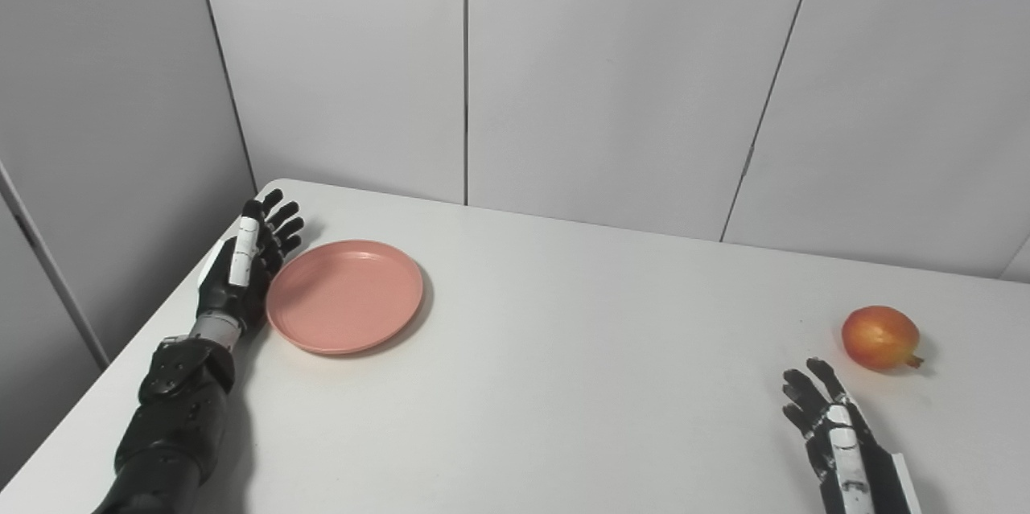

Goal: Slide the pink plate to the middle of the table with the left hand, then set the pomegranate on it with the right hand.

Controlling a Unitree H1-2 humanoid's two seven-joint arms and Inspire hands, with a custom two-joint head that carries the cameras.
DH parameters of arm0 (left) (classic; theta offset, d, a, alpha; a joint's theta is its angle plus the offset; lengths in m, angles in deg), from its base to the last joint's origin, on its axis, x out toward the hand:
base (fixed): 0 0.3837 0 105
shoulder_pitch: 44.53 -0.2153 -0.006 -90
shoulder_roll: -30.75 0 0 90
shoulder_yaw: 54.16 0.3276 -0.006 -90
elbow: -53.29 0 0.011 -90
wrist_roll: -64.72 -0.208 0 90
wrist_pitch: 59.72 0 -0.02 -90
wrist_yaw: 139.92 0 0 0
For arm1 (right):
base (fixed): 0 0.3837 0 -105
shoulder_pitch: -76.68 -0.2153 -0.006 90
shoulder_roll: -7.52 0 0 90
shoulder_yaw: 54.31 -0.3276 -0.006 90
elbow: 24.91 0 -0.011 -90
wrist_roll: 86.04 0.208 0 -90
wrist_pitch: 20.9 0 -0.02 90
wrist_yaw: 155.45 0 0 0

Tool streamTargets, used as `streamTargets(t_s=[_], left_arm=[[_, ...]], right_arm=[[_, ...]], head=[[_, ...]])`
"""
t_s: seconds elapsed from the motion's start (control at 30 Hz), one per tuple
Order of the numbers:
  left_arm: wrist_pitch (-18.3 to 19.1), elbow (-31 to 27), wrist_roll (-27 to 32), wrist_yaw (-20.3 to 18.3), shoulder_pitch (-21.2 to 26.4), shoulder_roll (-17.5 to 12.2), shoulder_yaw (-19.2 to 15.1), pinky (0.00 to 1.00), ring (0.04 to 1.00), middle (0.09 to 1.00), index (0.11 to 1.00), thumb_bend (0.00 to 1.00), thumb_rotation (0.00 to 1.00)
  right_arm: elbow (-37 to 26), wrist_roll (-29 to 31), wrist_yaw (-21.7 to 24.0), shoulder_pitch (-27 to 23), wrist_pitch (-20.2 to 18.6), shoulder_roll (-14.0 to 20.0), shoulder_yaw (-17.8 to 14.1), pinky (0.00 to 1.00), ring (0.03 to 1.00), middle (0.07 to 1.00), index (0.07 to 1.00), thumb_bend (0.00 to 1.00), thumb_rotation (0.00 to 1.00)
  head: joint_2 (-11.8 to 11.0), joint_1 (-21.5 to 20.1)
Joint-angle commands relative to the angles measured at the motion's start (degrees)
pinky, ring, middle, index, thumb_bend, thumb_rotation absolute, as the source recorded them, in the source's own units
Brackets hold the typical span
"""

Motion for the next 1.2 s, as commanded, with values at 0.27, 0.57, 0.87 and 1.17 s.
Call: streamTargets(t_s=[0.27, 0.57, 0.87, 1.17], left_arm=[[2.0, -3.2, 1.2, -1.6, 1.5, 1.7, -0.1, 0.91, 0.911, 0.919, 0.911, 0.99, 0.86], [6.4, -10.5, 0.5, 0.2, -1.1, 4.9, 0.9, 0.84, 0.877, 0.875, 0.896, 0.98, 0.86], [9.8, -16.1, -0.7, 1.1, -2.8, 8.5, 2.7, 0.81, 0.867, 0.878, 0.894, 0.96, 0.85], [13.4, -20.8, -1.1, 1.8, -4.3, 10.8, 4.9, 0.80, 0.862, 0.870, 0.897, 0.98, 0.85]], right_arm=[[1.9, -0.2, 0.0, 0.9, -0.6, -0.4, 0.4, 0.91, 0.888, 0.841, 0.887, 0.78, 0.84], [1.0, -0.3, -0.1, 1.1, -1.0, -0.6, 0.6, 0.90, 0.886, 0.842, 0.889, 0.77, 0.84], [1.5, -0.3, 0.1, 0.5, -1.0, -0.4, 0.6, 0.91, 0.889, 0.840, 0.892, 0.76, 0.85], [-0.2, -0.2, -0.1, 1.0, -2.1, -0.7, 1.1, 0.91, 0.888, 0.835, 0.887, 0.78, 0.84]], head=[[0.4, -0.7], [1.3, -1.1], [1.3, -1.3], [1.9, -1.5]])
